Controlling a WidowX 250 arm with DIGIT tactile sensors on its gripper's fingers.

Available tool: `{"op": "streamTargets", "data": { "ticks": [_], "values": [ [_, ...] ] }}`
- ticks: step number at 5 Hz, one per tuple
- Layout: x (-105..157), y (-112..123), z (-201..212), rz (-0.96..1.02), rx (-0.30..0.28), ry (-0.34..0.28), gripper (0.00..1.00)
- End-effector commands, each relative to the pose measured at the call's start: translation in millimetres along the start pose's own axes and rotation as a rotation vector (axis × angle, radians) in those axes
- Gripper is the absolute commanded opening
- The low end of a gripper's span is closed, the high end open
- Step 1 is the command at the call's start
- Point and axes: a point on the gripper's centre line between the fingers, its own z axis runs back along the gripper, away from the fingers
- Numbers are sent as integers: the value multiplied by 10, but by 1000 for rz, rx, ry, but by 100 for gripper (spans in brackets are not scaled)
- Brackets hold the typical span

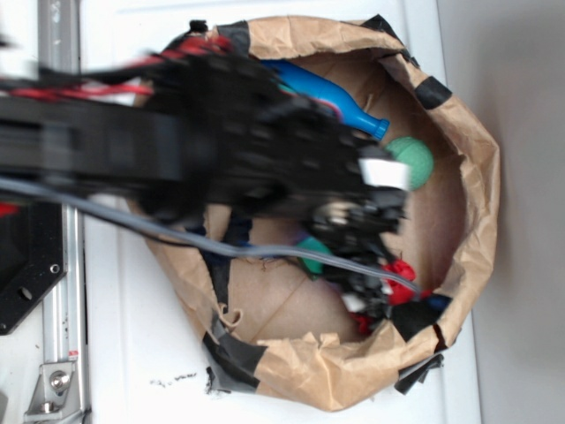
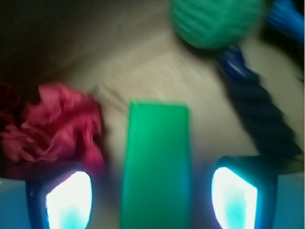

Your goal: Grab the green block.

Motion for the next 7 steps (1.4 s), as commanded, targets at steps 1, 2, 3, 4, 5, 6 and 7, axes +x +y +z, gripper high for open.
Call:
{"op": "streamTargets", "data": {
  "ticks": [1, 2, 3, 4, 5, 6, 7],
  "values": [
    [159, -127, -392, -52, 33, 7, 0],
    [122, -154, -221, -118, 23, -16, 0],
    [15, -179, 245, -196, 59, -80, 0],
    [-32, -178, 574, -233, 93, -150, 0],
    [-75, -174, 781, -293, 133, -177, 0],
    [-151, -134, 866, -442, 124, -172, 100],
    [-406, 105, 851, -625, 147, -127, 100]
  ]
}}
